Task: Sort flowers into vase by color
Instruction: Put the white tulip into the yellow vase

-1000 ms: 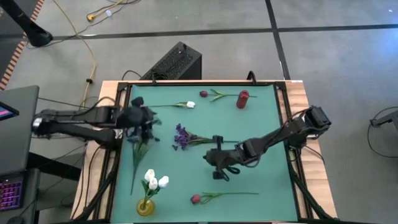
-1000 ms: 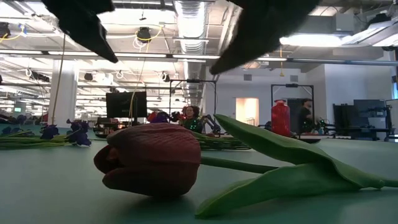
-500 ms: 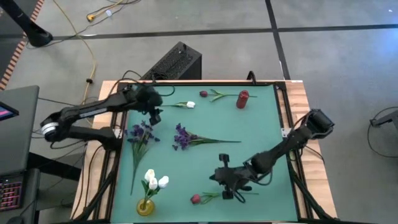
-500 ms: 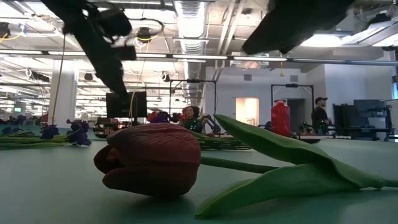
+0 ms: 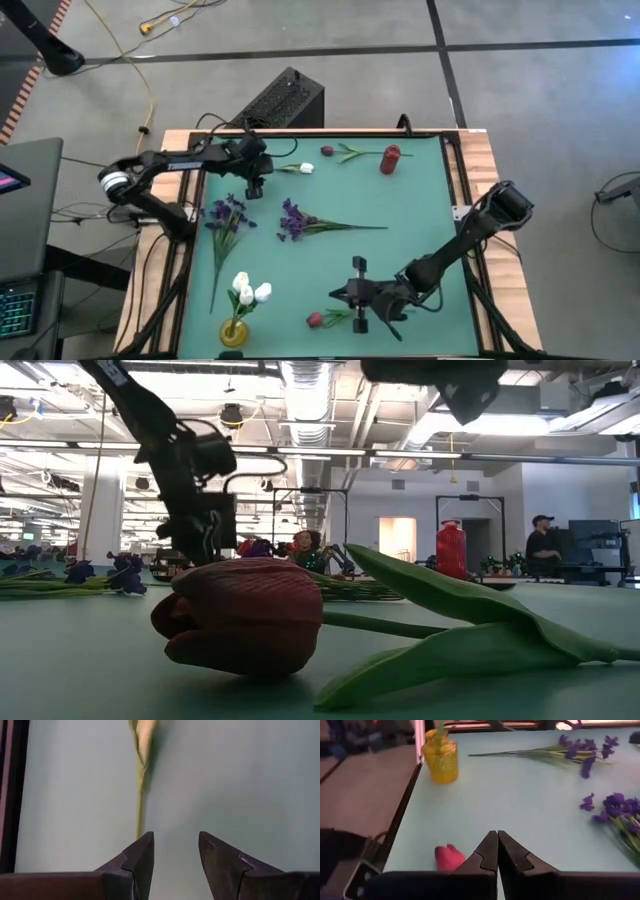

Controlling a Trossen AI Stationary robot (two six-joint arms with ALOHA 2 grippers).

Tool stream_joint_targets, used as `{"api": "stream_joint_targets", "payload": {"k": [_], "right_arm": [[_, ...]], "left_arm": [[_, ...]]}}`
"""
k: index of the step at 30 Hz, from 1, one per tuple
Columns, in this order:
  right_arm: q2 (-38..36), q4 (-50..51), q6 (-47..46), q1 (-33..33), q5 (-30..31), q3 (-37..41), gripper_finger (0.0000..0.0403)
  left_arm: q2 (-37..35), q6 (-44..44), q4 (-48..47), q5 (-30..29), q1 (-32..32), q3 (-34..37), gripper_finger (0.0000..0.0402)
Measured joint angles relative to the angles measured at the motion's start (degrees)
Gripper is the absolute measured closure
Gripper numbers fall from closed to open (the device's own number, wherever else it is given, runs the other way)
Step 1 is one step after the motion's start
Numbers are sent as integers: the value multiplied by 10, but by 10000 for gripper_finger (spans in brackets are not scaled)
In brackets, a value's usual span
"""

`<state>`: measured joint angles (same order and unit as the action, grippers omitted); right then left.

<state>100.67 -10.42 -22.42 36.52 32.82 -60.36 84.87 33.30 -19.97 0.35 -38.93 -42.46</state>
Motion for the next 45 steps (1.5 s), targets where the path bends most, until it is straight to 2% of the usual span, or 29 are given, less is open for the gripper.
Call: {"api": "stream_joint_targets", "payload": {"k": [14,17,23,35,39,45], "right_arm": [[0,-12,-33,6,1,-1,371],[0,-15,-34,10,2,-1,371],[0,-17,-35,14,2,-1,371],[0,-22,-32,14,2,-1,371],[0,-22,-32,14,2,-1,371],[0,-22,-31,14,2,-1,371]], "left_arm": [[54,5,64,-21,-37,0,258],[53,3,77,-11,-46,0,258],[53,-4,44,8,-63,0,258],[52,-1,20,5,-69,0,262],[52,-1,3,7,-75,-1,295],[52,-1,-11,9,-76,-1,388]]}}
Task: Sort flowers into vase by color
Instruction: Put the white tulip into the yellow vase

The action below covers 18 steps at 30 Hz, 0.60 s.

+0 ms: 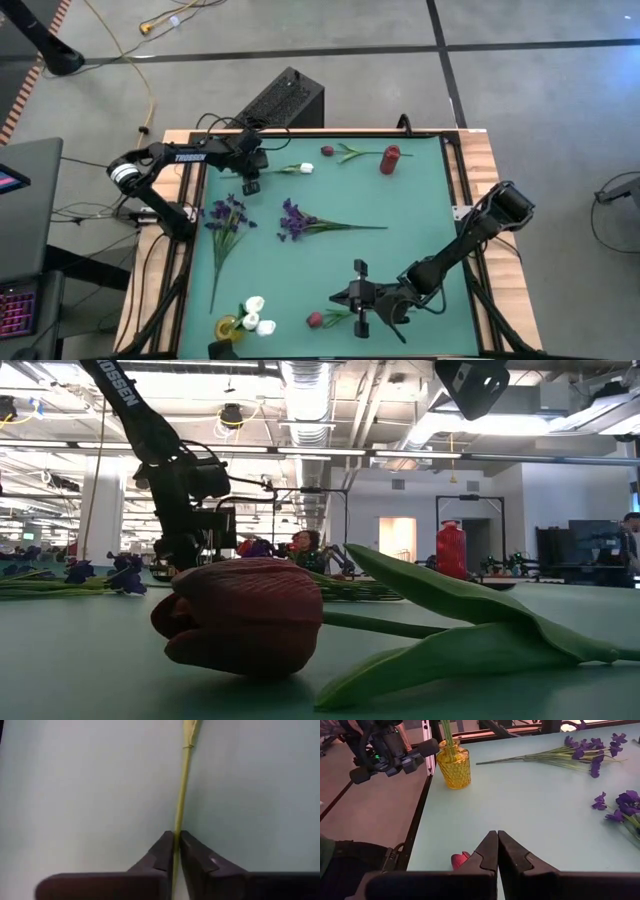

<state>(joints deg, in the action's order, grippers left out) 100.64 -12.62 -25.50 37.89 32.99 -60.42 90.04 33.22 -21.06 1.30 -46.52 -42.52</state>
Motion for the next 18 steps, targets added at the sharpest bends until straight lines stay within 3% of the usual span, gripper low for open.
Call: {"api": "stream_joint_targets", "payload": {"k": [8,18], "right_arm": [[0,0,0,0,0,0,371],[0,0,0,0,-1,0,371]], "left_arm": [[-16,0,-20,3,-1,1,400],[-119,-20,-36,125,4,2,401]]}}
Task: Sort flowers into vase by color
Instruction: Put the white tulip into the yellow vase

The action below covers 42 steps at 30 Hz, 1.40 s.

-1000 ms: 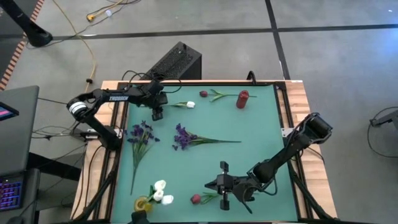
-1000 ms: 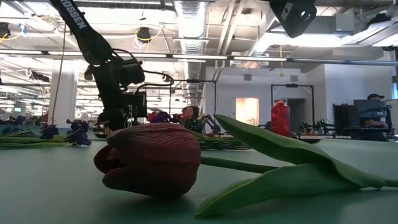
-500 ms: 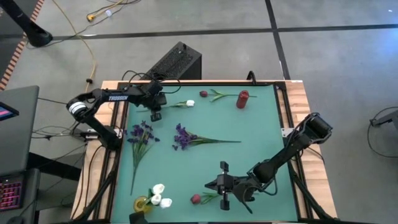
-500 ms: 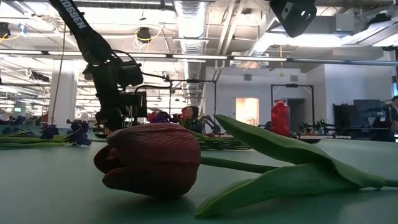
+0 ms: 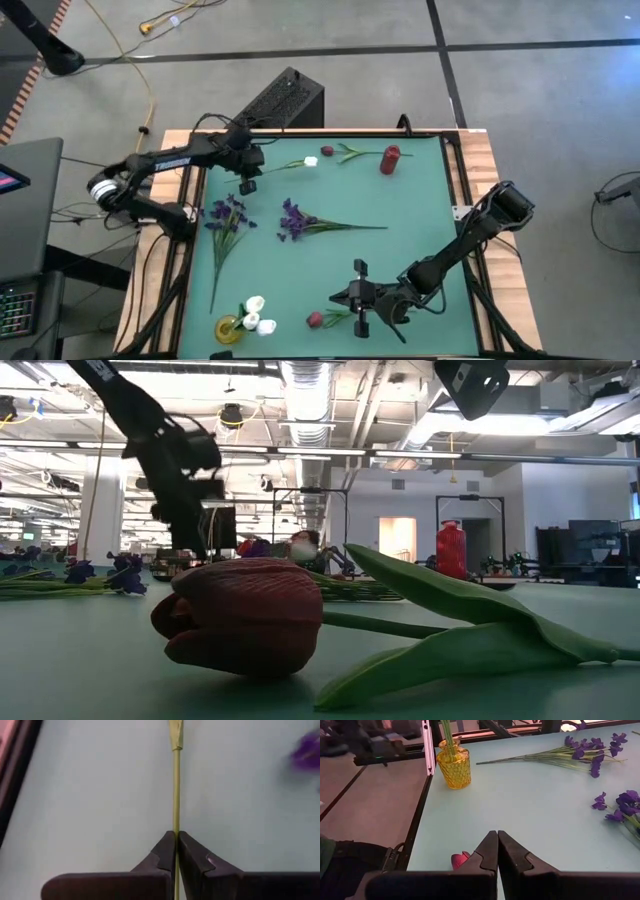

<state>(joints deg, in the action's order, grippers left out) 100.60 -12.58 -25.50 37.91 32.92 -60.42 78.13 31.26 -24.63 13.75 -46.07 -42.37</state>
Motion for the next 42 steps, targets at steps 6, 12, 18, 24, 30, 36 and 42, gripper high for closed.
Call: {"api": "stream_joint_targets", "payload": {"k": [6,12,18,24,30,36,42], "right_arm": [[0,0,0,0,0,0,371],[0,0,0,0,0,0,371],[0,0,0,0,0,0,371],[0,0,0,0,0,0,371],[0,0,0,-1,0,0,371],[0,0,5,-1,0,0,371],[0,0,6,-2,0,0,371]], "left_arm": [[-77,-9,1,73,17,0,401],[-153,-57,31,192,30,0,401],[-218,-149,115,281,56,0,401],[-256,-209,206,344,115,-1,401],[-268,-262,325,355,210,-1,401],[-268,-307,460,347,305,-1,401],[-268,-362,566,318,364,-1,401]]}}
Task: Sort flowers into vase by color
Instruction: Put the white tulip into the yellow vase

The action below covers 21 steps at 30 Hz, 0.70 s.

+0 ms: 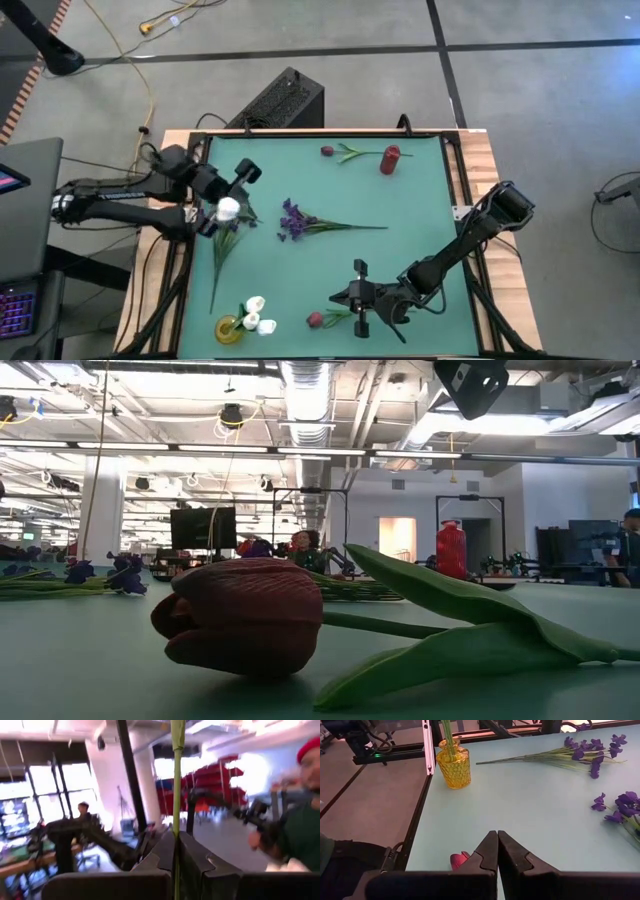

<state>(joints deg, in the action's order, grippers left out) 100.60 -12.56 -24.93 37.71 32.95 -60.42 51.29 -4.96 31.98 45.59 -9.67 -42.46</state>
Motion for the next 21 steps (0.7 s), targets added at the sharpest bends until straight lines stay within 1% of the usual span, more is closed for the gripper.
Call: {"api": "stream_joint_targets", "payload": {"k": [2,5,7,12,16,18,21], "right_arm": [[0,0,1,0,0,0,371],[0,0,1,0,0,0,371],[0,0,8,0,0,0,371],[0,0,10,0,0,0,371],[0,0,10,0,0,0,371],[0,0,10,0,0,0,371],[0,0,10,0,0,0,371]], "left_arm": [[0,-36,27,-21,16,0,401],[1,-78,47,-70,41,0,401],[1,-93,60,-85,57,0,401],[0,-116,85,-88,99,0,401],[-5,-128,103,-96,151,0,401],[-9,-124,105,-113,185,0,401],[-11,-102,111,-154,242,0,401]]}}
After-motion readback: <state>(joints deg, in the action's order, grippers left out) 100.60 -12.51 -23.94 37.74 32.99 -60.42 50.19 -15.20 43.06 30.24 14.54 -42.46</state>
